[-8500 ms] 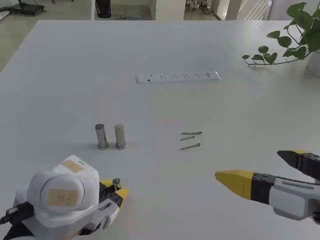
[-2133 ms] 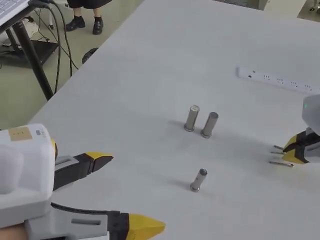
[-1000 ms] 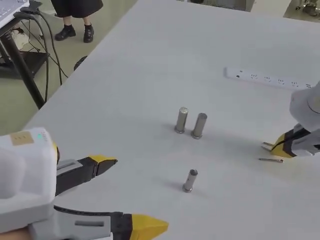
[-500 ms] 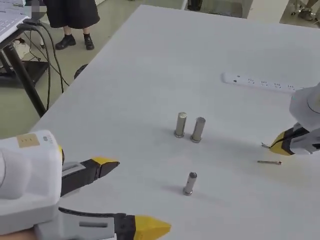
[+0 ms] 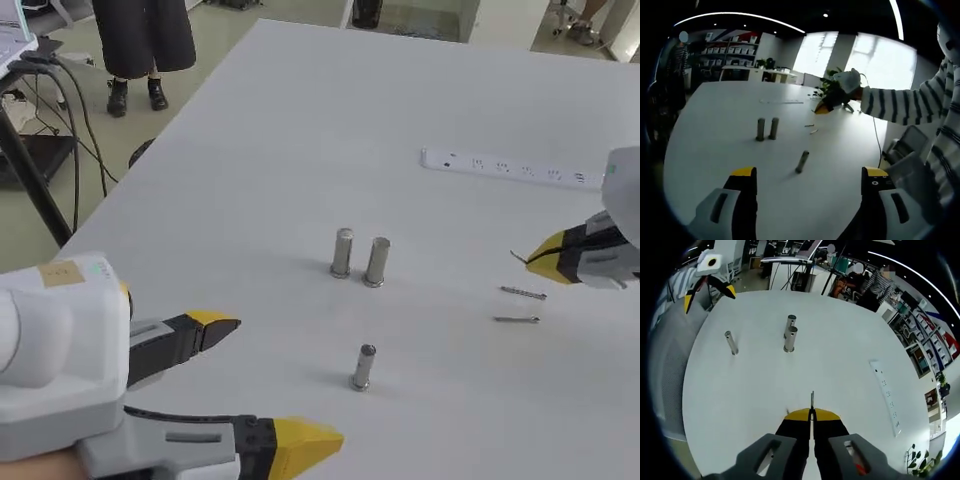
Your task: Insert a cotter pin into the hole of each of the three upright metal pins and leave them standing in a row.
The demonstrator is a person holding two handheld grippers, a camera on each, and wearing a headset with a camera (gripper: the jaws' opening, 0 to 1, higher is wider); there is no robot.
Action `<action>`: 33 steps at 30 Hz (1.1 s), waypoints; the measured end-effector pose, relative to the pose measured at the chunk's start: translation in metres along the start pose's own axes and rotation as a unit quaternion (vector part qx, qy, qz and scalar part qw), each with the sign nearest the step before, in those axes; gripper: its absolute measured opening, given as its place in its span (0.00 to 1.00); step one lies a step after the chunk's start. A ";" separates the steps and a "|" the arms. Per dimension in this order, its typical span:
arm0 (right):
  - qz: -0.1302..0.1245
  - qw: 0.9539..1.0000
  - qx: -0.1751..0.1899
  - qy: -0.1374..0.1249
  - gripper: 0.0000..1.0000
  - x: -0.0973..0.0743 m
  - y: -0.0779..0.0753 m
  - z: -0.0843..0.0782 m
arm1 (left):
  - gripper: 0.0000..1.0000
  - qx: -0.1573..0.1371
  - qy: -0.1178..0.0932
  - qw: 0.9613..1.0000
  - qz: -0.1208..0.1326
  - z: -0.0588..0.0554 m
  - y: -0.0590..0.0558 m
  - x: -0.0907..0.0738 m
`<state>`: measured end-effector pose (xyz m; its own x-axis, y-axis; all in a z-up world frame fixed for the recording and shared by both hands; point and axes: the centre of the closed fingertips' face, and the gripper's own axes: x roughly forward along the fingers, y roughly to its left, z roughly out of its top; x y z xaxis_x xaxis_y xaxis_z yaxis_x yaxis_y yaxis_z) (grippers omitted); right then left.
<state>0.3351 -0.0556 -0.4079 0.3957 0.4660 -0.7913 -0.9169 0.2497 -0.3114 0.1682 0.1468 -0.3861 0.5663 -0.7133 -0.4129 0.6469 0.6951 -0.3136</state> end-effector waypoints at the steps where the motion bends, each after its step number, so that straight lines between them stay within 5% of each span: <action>1: -0.003 1.000 0.002 -0.006 0.00 -0.002 0.000 0.003 | 0.83 -0.001 -0.001 1.000 -0.002 0.001 0.000 0.001; 11: -0.033 0.997 0.006 -0.065 0.00 -0.019 0.017 0.030 | 0.78 -0.013 -0.017 1.000 -0.007 0.015 0.000 0.012; 18: -0.068 0.994 -0.029 -0.081 0.00 -0.036 0.027 0.045 | 0.74 -0.019 -0.018 0.999 -0.018 0.023 -0.004 0.023; 26: -0.088 0.990 -0.029 -0.104 0.00 -0.049 0.037 0.054 | 0.67 -0.054 -0.057 0.996 -0.045 0.045 -0.014 0.036; 33: -0.100 0.986 -0.027 -0.127 0.00 -0.057 0.050 0.064 | 0.60 -0.057 -0.058 0.995 -0.059 0.057 -0.017 0.044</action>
<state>0.2703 -0.0156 -0.3442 0.5631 0.6116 -0.5557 -0.8177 0.3156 -0.4813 0.2112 0.0985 -0.3508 0.5484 -0.7920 -0.2683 0.6540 0.6062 -0.4525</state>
